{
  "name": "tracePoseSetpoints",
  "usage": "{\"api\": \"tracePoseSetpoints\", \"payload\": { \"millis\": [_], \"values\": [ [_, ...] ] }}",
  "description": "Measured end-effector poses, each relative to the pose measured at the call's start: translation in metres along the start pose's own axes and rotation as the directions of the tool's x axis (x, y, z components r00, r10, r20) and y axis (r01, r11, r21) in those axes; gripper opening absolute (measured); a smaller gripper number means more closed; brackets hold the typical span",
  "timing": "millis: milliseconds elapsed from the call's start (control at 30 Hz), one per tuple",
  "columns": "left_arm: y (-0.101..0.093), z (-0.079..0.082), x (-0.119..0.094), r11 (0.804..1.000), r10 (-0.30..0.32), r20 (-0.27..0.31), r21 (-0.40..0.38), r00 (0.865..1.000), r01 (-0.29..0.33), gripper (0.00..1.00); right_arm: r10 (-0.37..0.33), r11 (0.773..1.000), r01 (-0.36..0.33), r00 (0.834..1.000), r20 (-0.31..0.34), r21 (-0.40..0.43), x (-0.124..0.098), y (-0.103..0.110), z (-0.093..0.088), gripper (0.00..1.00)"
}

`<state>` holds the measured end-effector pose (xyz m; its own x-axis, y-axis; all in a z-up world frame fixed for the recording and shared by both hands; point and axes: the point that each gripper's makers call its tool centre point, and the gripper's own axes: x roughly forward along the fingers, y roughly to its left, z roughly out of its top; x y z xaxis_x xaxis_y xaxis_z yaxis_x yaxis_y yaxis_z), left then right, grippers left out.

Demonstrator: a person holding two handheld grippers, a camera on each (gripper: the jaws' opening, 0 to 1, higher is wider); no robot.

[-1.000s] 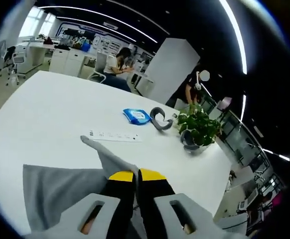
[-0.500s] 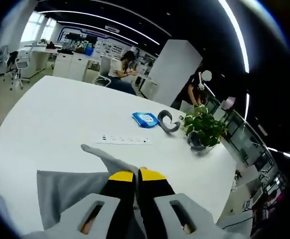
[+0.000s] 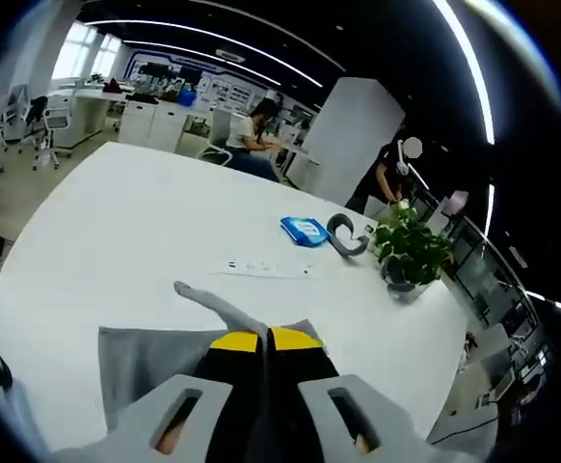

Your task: Fold the towel on the table until its edges align and the towel forms a compact rectangular stack.

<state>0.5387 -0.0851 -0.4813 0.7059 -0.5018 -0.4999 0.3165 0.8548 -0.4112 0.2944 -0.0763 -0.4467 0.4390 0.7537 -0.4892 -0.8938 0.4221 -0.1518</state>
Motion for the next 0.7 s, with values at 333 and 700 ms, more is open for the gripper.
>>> {"api": "tracePoseSetpoints", "payload": {
  "millis": [333, 700],
  "values": [
    [0.04, 0.001, -0.005, 0.999, 0.038, -0.001, -0.015, 0.999, -0.038, 0.02, 0.05, 0.999, -0.05, 0.999, 0.003, -0.004, 0.03, 0.005, 0.001, 0.0],
    [0.066, -0.012, 0.009, 0.998, 0.065, -0.04, 0.029, 0.997, -0.063, 0.02, 0.108, 0.993, -0.106, 0.994, -0.021, 0.057, 0.063, 0.011, -0.018, 0.0]
  ]
}}
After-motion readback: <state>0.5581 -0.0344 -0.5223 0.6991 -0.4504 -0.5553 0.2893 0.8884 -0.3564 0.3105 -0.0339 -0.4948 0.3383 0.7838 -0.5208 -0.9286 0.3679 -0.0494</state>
